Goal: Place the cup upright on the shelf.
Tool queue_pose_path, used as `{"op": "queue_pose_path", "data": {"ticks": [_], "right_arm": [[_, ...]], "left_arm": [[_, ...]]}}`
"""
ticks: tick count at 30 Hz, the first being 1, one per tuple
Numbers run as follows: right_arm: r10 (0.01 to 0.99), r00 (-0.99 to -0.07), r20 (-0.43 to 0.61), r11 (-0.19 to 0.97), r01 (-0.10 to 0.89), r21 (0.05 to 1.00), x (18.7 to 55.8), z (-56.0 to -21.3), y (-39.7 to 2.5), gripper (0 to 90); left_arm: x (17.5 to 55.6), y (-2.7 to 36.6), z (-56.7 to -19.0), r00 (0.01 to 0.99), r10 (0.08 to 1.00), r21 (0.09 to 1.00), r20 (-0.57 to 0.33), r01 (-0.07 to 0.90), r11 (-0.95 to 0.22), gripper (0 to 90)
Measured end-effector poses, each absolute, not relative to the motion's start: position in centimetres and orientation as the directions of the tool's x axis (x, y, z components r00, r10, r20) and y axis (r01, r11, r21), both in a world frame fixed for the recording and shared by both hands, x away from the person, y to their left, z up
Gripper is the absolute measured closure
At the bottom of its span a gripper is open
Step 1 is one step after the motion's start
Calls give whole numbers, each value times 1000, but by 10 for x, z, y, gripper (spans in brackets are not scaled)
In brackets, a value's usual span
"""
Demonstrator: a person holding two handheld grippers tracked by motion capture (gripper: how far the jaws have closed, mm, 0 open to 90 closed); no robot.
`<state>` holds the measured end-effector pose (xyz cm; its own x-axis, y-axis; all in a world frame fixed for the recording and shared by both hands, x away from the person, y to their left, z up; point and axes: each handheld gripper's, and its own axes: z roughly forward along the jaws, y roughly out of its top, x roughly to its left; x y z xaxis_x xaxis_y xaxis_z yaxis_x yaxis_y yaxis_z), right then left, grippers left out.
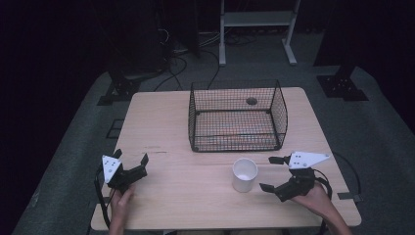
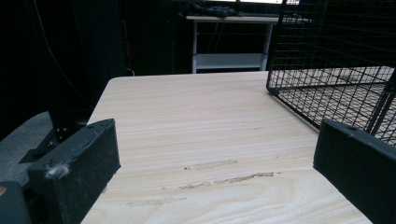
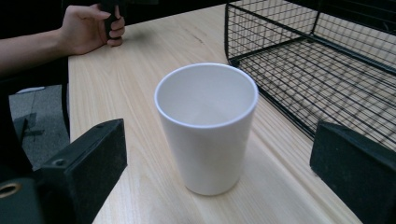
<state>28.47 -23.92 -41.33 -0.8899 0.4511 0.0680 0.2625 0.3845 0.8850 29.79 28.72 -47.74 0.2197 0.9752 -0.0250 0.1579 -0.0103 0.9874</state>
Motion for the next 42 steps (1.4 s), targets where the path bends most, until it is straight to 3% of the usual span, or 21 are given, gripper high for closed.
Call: {"op": "queue_pose_path", "data": {"ticks": [37,42], "right_arm": [[418,-906,68,467,278,839,308,-433,-190,25],[420,-905,70,467,281,838,313,-435,-188,73]], "left_arm": [[298,288,-477,221,975,988,-32,157,-4,0],[298,288,-477,222,975,988,-33,157,-2,0]]}}
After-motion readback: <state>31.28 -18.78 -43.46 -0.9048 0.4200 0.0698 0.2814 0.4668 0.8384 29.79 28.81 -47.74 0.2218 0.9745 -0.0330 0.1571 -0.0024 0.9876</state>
